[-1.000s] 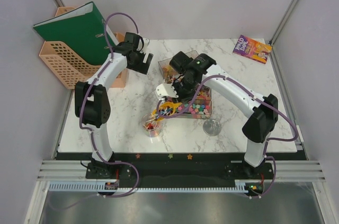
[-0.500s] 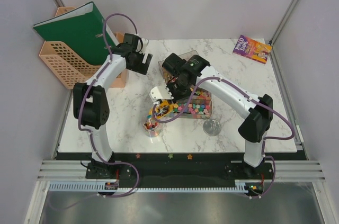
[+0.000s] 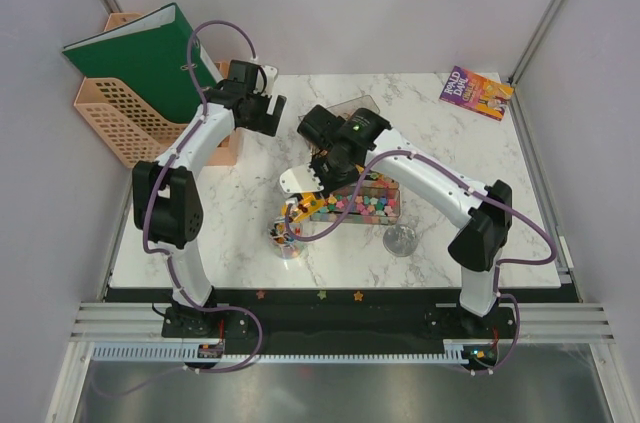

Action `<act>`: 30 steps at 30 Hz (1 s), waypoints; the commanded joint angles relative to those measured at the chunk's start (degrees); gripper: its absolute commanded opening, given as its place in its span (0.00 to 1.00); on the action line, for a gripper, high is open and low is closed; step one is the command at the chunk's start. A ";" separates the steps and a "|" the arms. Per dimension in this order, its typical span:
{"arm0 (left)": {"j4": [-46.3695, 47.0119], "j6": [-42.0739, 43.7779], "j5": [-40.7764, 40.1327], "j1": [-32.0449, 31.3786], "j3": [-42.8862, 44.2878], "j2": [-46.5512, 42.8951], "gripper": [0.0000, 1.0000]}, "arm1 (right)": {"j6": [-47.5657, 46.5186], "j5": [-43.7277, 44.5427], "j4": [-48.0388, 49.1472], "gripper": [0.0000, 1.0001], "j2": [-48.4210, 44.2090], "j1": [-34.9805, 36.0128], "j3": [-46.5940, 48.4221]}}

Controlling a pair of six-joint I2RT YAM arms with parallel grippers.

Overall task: Pack the candies
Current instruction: Place the fake candies in the packing bottle.

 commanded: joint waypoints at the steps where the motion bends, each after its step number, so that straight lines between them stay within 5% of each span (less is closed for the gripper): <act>1: 2.57 -0.21 -0.71 0.24 0.93 -1.62 0.97 | -0.74 5.57 -7.40 0.00 0.41 0.45 1.99; 30: 2.22 0.05 9.83 0.77 16.13 9.28 0.97 | 0.84 16.91 -3.89 0.00 -2.22 2.75 -1.52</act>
